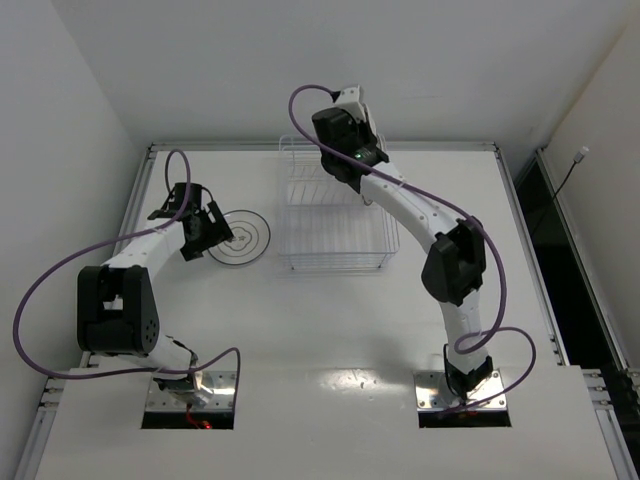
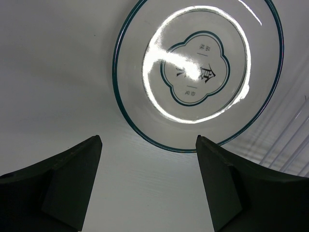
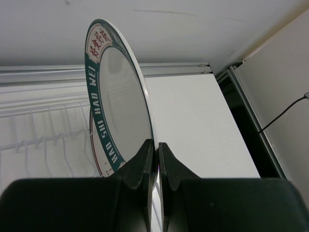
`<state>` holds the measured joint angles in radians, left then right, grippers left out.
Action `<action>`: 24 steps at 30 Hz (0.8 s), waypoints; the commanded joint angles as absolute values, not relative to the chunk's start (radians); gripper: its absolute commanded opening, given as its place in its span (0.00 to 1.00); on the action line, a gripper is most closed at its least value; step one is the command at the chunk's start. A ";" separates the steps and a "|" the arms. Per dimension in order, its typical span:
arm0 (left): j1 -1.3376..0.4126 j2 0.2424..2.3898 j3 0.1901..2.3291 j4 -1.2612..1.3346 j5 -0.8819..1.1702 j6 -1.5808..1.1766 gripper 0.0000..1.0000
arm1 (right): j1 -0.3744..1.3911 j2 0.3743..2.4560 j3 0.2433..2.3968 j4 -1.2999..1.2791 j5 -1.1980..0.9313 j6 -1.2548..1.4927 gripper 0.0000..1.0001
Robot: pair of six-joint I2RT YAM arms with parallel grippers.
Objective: Load the plates into the dish rack
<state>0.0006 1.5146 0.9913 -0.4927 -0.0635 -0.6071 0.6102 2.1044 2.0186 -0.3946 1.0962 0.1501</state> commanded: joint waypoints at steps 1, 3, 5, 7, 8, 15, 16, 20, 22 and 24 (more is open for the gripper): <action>0.005 1.514 1.017 -0.495 -0.064 -0.612 0.76 | 0.618 2.068 2.020 -0.363 1.129 0.167 0.00; 0.005 1.514 1.017 -0.495 -0.064 -0.612 0.76 | 0.618 2.077 2.008 -0.364 1.129 0.176 0.00; 0.005 1.514 1.017 -0.495 -0.064 -0.612 0.76 | 0.618 2.077 1.996 -0.373 1.118 0.186 0.00; 0.005 1.514 1.017 -0.495 -0.064 -0.612 0.76 | 0.618 2.077 1.973 -0.387 1.095 0.215 0.00; 0.005 1.514 1.017 -0.495 -0.064 -0.612 0.76 | 0.618 2.077 1.973 -0.397 1.095 0.224 0.00; 0.005 1.514 1.026 -0.495 -0.064 -0.612 0.76 | 0.609 2.097 1.896 -0.474 1.011 0.342 0.00; 0.005 1.514 1.026 -0.495 -0.064 -0.612 0.76 | 0.609 2.097 1.885 -0.474 1.002 0.354 0.00; 0.005 1.514 1.026 -0.495 -0.064 -0.612 0.76 | 0.609 2.108 1.855 -0.492 0.965 0.393 0.00; 0.005 1.514 1.026 -0.495 -0.064 -0.612 0.76 | 0.609 2.108 1.855 -0.505 0.940 0.408 0.00; 0.005 1.523 1.026 -0.495 -0.064 -0.612 0.76 | 0.600 2.108 1.845 -0.505 0.904 0.419 0.00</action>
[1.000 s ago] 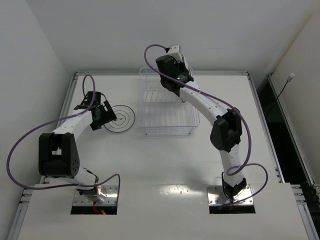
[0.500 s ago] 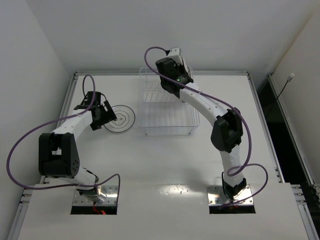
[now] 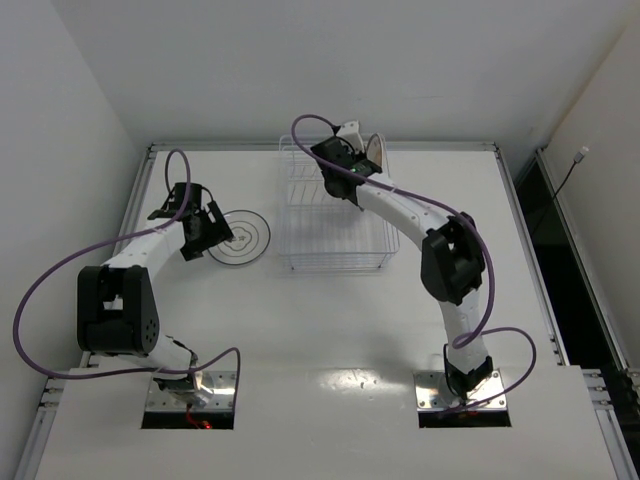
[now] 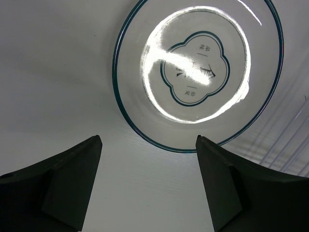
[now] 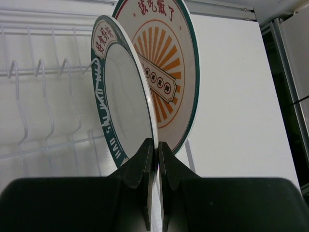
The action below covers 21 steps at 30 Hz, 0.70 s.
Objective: Load the plates into the dish rack
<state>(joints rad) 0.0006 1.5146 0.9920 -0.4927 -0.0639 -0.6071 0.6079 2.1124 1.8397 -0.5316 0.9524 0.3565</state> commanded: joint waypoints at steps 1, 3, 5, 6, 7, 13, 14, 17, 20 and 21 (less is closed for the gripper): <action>0.005 1.523 1.026 -0.495 -0.064 -0.612 0.76 | 0.600 2.108 1.845 -0.505 0.904 0.419 0.00; 0.005 1.523 1.026 -0.495 -0.064 -0.612 0.76 | 0.600 2.108 1.845 -0.505 0.894 0.419 0.04; 0.005 1.523 1.026 -0.495 -0.064 -0.612 0.76 | 0.600 2.108 1.845 -0.514 0.894 0.419 0.12; 0.005 1.523 1.026 -0.495 -0.064 -0.612 0.76 | 0.600 2.099 1.845 -0.514 0.885 0.419 0.17; 0.005 1.523 1.026 -0.495 -0.064 -0.612 0.76 | 0.600 2.070 1.845 -0.514 0.885 0.419 0.24; 0.005 1.532 1.026 -0.505 -0.084 -0.612 0.76 | 0.609 1.924 1.854 -0.443 0.867 0.362 0.65; 0.005 1.542 1.026 -0.505 -0.093 -0.612 0.76 | 0.609 1.905 1.855 -0.443 0.877 0.362 0.65; 0.005 1.551 1.026 -0.515 -0.104 -0.612 0.76 | 0.618 1.815 1.865 -0.443 0.853 0.362 0.68; 0.005 1.562 1.035 -0.525 -0.114 -0.612 0.76 | 0.640 1.711 1.819 -0.419 0.831 0.371 0.68; 0.005 1.574 1.035 -0.525 -0.114 -0.612 0.76 | 0.640 1.683 1.783 -0.410 0.821 0.371 0.70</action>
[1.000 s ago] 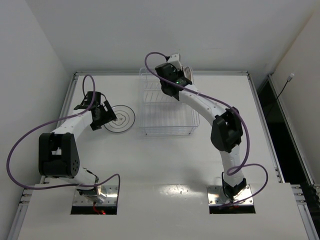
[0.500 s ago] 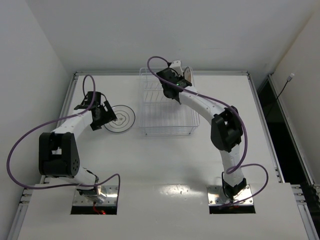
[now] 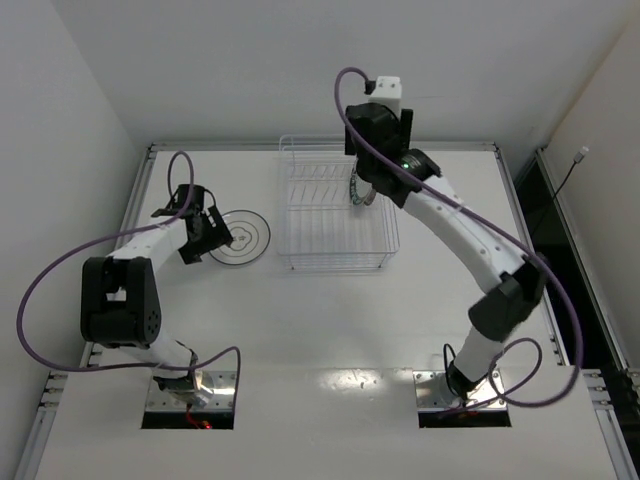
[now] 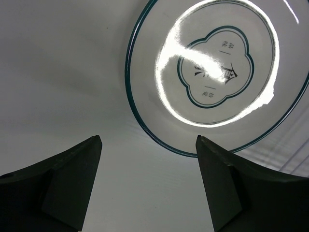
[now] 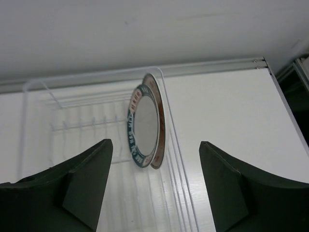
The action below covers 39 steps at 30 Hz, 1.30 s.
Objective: Load the plates into the dish rack
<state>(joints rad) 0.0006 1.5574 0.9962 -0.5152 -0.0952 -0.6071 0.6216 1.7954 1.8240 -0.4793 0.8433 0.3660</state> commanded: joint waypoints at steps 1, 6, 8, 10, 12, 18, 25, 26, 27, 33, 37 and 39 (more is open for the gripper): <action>0.005 1.583 1.035 -0.525 -0.114 -0.612 0.76 | 0.640 1.630 1.764 -0.410 0.812 0.380 0.70; 0.005 1.638 1.035 -0.525 -0.078 -0.612 0.73 | 0.640 1.497 1.651 -0.379 0.792 0.403 0.71; 0.005 1.663 1.026 -0.499 -0.033 -0.612 0.60 | 0.640 1.444 1.629 -0.379 0.792 0.403 0.72; 0.014 1.696 1.026 -0.488 0.000 -0.601 0.49 | 0.631 1.410 1.614 -0.379 0.773 0.413 0.72; 0.023 1.723 1.026 -0.479 0.063 -0.591 0.37 | 0.630 1.376 1.591 -0.370 0.773 0.413 0.73; 0.075 1.779 1.015 -0.453 0.196 -0.569 0.00 | 0.630 1.272 1.572 -0.370 0.764 0.413 0.75; 0.075 1.601 0.982 -0.411 0.098 -0.578 0.00 | 0.630 1.259 1.531 -0.414 0.686 0.466 0.75; 0.075 1.570 0.968 -0.394 0.088 -0.578 0.00 | 0.630 1.259 1.520 -0.399 0.640 0.466 0.75; 0.075 1.539 0.959 -0.384 0.066 -0.578 0.00 | 0.630 1.259 1.510 -0.399 0.620 0.466 0.75; 0.075 1.521 0.962 -0.426 0.031 -0.591 0.00 | 0.630 1.304 1.489 -0.390 0.416 0.509 0.75; 0.075 1.588 1.002 -0.477 0.031 -0.591 0.00 | 0.630 1.331 1.384 -0.324 0.142 0.630 0.75; 0.075 1.601 1.002 -0.477 0.043 -0.580 0.02 | 0.630 1.267 1.179 -0.228 -0.007 0.800 0.75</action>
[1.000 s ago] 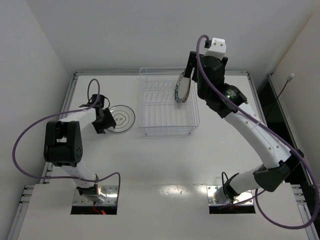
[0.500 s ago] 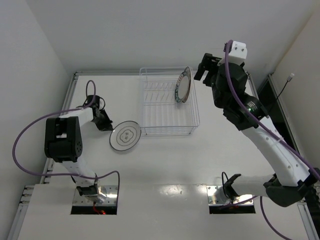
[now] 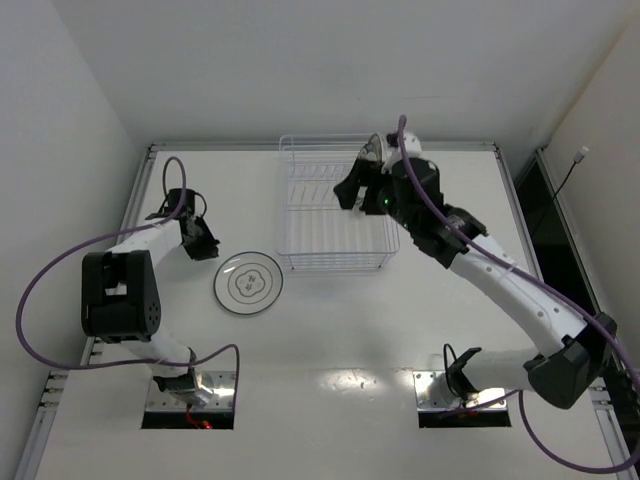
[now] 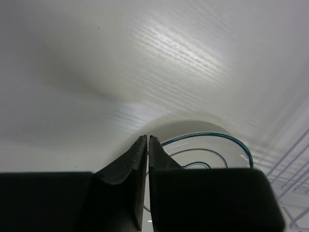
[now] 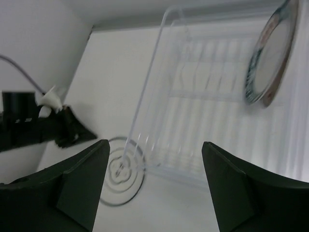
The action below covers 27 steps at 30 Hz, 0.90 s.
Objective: Load the plates into the dish rack
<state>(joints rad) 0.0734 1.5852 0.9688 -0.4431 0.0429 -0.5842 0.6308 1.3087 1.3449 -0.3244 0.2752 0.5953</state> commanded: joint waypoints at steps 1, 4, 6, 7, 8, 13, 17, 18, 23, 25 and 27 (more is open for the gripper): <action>0.075 1.615 1.002 -0.477 0.057 -0.580 0.04 | 0.630 1.240 1.093 -0.098 -0.040 0.871 0.75; 0.075 1.637 1.011 -0.486 0.057 -0.580 0.11 | 0.640 1.183 0.658 0.229 -0.150 1.170 0.75; 0.075 1.646 1.011 -0.495 0.057 -0.580 0.13 | 0.649 1.183 0.536 0.389 -0.204 1.346 0.75; 0.075 1.646 1.011 -0.495 0.057 -0.580 0.13 | 0.658 1.218 0.476 0.455 -0.204 1.379 0.75; 0.075 1.657 1.011 -0.495 0.057 -0.580 0.15 | 0.676 1.236 0.462 0.468 -0.204 1.414 0.75; 0.075 1.675 1.011 -0.495 0.057 -0.580 0.19 | 0.759 1.386 0.475 0.551 -0.190 1.456 0.75; 0.075 1.697 1.011 -0.505 0.048 -0.580 0.24 | 0.839 1.557 0.485 0.706 -0.167 1.529 0.75; 0.075 1.710 1.022 -0.514 0.038 -0.580 0.24 | 0.848 1.593 0.485 0.756 -0.178 1.560 0.75; 0.075 1.753 1.031 -0.532 0.038 -0.571 0.28 | 0.870 1.730 0.485 0.868 -0.215 1.597 0.73; 0.075 1.763 1.031 -0.532 0.038 -0.571 0.32 | 0.870 1.720 0.485 0.868 -0.215 1.586 0.73; 0.075 1.763 1.031 -0.532 0.061 -0.571 0.34 | 0.870 1.695 0.485 0.838 -0.215 1.563 0.73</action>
<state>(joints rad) 0.0734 1.7451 1.0187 -0.5129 0.0463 -0.5804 0.8661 1.7397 0.4702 0.7235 -0.2100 1.5555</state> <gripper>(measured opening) 0.334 0.738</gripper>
